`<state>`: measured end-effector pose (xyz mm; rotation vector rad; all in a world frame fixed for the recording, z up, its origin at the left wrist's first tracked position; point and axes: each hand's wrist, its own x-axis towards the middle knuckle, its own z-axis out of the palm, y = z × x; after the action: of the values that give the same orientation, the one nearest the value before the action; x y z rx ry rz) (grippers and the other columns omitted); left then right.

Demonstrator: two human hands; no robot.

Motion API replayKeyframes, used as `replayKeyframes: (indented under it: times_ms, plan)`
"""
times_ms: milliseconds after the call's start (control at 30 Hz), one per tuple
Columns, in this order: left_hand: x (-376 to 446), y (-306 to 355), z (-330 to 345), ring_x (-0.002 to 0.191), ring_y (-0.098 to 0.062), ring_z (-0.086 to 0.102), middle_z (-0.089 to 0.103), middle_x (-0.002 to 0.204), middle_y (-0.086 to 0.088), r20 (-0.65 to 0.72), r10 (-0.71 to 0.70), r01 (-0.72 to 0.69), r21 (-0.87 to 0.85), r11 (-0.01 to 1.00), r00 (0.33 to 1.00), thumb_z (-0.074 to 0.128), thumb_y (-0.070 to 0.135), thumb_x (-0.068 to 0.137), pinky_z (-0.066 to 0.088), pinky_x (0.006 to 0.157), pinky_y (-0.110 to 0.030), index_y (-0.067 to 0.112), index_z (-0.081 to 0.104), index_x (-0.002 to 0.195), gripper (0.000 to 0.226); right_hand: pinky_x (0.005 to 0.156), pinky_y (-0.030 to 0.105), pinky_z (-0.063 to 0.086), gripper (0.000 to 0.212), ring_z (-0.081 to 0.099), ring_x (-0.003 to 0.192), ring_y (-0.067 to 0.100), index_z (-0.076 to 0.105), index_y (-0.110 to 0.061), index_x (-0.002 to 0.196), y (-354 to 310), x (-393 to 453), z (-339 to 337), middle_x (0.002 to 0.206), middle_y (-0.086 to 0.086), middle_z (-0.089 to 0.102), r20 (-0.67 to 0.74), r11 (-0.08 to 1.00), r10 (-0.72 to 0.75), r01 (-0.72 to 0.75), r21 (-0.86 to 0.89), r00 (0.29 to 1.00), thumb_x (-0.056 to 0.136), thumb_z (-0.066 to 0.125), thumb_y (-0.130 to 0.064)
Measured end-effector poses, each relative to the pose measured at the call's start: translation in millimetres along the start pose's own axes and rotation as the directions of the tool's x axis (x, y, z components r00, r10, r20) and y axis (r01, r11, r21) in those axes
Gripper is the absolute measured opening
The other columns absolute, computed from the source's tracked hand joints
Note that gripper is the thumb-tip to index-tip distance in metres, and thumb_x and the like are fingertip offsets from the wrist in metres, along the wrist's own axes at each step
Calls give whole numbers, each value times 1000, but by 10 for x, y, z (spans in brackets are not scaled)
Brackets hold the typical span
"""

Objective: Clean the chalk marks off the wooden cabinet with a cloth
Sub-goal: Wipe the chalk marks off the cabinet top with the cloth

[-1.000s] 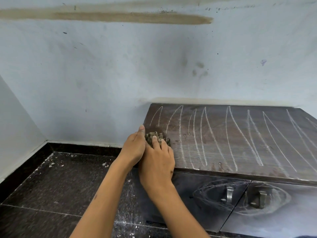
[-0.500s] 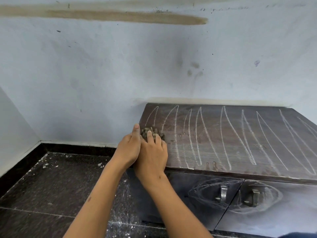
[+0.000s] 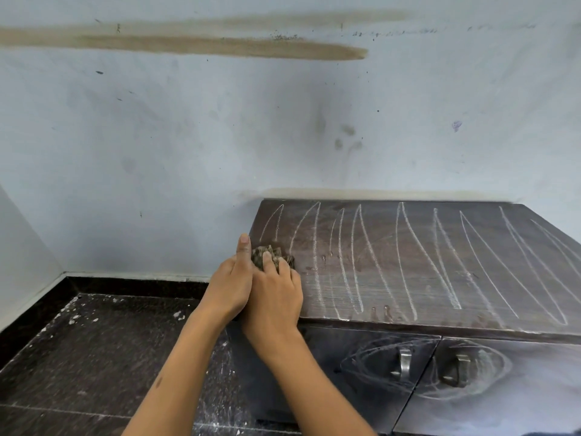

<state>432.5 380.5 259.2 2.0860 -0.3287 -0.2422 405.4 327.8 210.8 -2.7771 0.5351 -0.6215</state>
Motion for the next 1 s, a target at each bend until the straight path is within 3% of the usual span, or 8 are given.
replayKeyframes:
  times_ms: [167,233,367,500,567,733,900,1000]
  plan:
    - [-2,-12,-31,126,-26,47,53,135,-13,30,13,-13,-12,1000,999,5,58,94,33,98,-29,12,55,129,76,111,41,22,42,22,141,30,44,-20,137,3,336,-97,153,9,29,153,999,5,-11,38,988,101,31,-36]
    - [-9,-6,-47,104,-21,58,65,108,-9,55,13,-12,-18,1000,998,4,61,92,41,85,-28,15,65,100,76,110,41,25,42,26,140,30,44,-20,138,-25,192,-83,152,11,31,158,999,35,-37,9,987,99,40,-33]
    - [-16,32,-23,60,-1,36,38,66,10,16,-15,16,-58,998,1000,5,62,92,27,57,-16,24,34,62,56,85,38,53,45,64,107,26,73,-24,100,-68,-270,-86,113,7,69,-5,997,70,-70,17,998,58,84,-32]
    - [23,9,-32,99,-16,59,65,105,-7,53,-12,16,-90,996,999,2,74,78,45,92,-32,14,65,106,91,99,40,40,36,47,126,27,62,-24,120,-40,52,-7,136,8,54,-19,1000,22,-22,0,1000,86,61,-36]
    - [14,21,-50,121,-24,53,59,129,-12,50,-29,33,-93,995,998,1,75,77,38,107,-40,13,56,130,98,107,41,28,38,30,137,29,49,-20,133,-41,364,3,149,10,36,75,1000,7,-8,13,997,99,38,-34]
    - [-1,43,-55,121,-29,52,57,129,-19,49,-15,20,-92,996,999,2,67,86,37,105,-43,4,55,128,93,114,41,18,43,17,143,29,37,-18,141,-55,370,-27,154,11,24,132,998,55,-57,13,990,101,31,-33]
    - [45,23,-22,77,-18,55,60,78,-5,22,-1,2,-70,998,1000,3,68,86,42,74,-34,9,54,73,80,113,40,18,46,17,143,27,34,-24,143,-25,-29,-57,155,7,23,55,1000,17,-17,3,998,98,40,-34]
    - [86,-14,-2,112,-25,56,63,118,-14,30,14,-13,-31,999,999,2,67,87,40,100,-37,8,64,114,90,109,40,23,39,24,140,27,46,-24,135,29,288,-41,152,7,30,84,1000,7,-7,-2,996,99,35,-36]
